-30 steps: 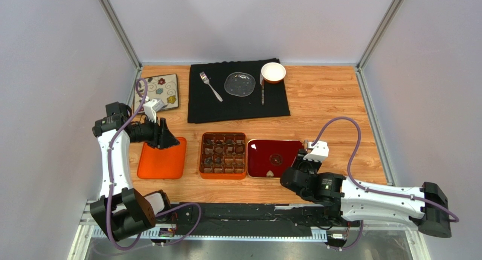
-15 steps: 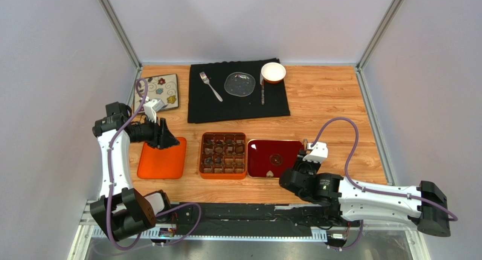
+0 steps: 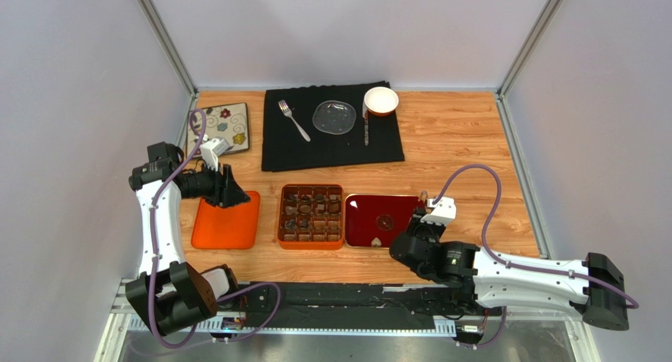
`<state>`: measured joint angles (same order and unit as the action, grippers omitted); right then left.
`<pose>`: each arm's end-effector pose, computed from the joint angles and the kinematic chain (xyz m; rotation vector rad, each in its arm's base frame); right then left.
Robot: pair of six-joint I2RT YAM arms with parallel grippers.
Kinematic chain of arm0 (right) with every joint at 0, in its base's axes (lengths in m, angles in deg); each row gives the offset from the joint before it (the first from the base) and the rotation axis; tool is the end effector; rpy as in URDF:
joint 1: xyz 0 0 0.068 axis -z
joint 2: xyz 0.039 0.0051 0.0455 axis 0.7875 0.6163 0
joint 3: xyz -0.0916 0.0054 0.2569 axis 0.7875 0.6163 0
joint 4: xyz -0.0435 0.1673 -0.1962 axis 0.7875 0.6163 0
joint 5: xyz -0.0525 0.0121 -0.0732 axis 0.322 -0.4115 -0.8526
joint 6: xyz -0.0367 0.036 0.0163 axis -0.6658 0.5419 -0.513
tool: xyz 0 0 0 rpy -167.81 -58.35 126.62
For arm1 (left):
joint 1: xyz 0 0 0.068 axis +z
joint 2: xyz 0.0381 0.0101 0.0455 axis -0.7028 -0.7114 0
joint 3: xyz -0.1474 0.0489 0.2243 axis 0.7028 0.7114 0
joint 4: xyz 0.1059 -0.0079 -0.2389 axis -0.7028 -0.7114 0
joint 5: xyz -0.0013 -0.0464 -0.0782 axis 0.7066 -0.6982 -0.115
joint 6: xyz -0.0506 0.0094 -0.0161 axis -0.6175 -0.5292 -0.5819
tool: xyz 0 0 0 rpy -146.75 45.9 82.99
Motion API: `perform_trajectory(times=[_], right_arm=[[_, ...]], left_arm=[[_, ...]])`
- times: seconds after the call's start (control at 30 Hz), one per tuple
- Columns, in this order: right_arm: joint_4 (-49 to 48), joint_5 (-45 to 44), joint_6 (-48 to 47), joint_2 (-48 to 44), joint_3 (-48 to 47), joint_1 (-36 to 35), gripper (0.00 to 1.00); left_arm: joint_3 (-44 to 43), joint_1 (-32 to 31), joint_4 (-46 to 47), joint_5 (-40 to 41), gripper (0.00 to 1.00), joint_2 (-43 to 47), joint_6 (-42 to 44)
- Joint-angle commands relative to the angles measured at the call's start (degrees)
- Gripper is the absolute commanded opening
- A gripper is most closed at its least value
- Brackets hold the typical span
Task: Pack the chocolate
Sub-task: Pick up the fake chocolate from the plate, then place the fake chocolate in the packing box.
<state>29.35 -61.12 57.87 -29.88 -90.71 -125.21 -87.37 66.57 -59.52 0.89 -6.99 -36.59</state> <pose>0.0713 0.1195 0.1979 0.1520 1.8265 -0.0510 0.1792 0.0414 0.3005 0.3847 2.3217 -0.9054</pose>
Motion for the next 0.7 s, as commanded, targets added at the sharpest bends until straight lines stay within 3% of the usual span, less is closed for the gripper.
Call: perform_trajectory(times=[0.0, 0.27, 0.67], right_arm=[[-14.7, -5.5, -13.1, -3.1, -0.4, 0.0, 0.25], [-33.4, 0.0, -30.9, -2.4, -2.4, -0.3, 0.24], [-57.5, 15.0, -47.1, 16.7, -13.3, -1.5, 0.23]], left_arm=[[-0.6, 0.7, -0.5, -0.6, 0.52, 0.7, 1.8], [-0.4, 0.6, 0.0, -1.0, 0.51, 0.7, 1.2], [-0.2, 0.7, 0.2, -0.9, 0.51, 0.9, 0.8]])
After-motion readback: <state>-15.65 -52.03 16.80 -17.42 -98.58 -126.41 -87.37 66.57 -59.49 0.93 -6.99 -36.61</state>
